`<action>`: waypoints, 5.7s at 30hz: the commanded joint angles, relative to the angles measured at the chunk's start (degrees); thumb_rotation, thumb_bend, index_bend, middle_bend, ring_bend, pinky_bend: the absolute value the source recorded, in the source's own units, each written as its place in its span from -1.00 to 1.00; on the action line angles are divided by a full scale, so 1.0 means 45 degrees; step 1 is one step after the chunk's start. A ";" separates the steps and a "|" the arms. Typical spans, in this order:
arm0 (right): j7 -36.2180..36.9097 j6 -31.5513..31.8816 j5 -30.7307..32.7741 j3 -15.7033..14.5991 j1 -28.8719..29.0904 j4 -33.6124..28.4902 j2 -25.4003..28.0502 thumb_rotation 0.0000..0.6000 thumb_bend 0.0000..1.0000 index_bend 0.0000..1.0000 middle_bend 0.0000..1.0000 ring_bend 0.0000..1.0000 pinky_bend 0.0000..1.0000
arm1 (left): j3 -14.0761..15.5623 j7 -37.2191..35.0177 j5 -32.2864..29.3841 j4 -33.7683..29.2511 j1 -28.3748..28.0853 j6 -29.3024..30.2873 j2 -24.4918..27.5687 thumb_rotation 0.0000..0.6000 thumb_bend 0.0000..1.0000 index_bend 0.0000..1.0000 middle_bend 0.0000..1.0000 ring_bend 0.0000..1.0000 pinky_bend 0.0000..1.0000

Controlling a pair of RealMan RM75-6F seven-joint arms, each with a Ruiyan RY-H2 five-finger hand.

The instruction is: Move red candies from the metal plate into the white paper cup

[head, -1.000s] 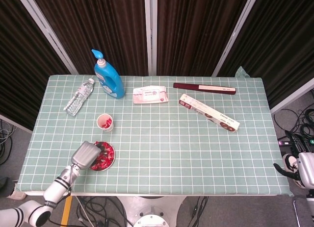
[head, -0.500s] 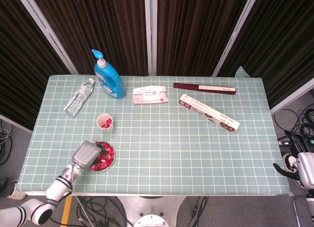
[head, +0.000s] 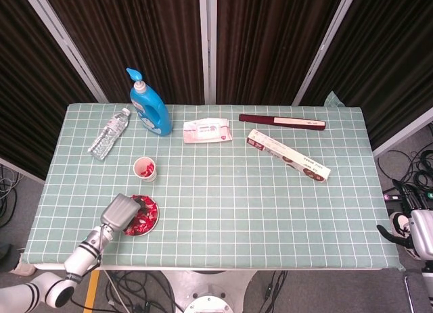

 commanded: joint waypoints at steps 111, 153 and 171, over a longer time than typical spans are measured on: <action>0.0005 0.0225 -0.0162 -0.0035 -0.0078 -0.0108 0.0042 1.00 -0.80 -1.00 -0.72 -0.80 -0.12 | 0.1206 -0.3969 0.3361 0.3519 0.0315 0.1893 0.0252 1.00 -0.55 -0.03 0.00 0.86 1.00; 0.0143 0.0150 -0.0084 -0.0002 -0.0061 0.0000 0.0067 1.00 -0.80 -1.00 -0.72 -0.80 -0.12 | 0.0542 -0.4987 0.2874 0.1605 -0.0172 0.1616 0.0913 1.00 -0.14 0.35 0.41 0.89 1.00; 0.0293 0.0033 0.0041 0.0020 -0.0033 0.0225 -0.0015 1.00 -0.80 -1.00 -0.71 -0.80 -0.12 | -0.2611 -0.4274 -0.0189 0.1092 -0.2583 -0.0842 0.1056 1.00 -0.16 0.31 0.38 0.89 1.00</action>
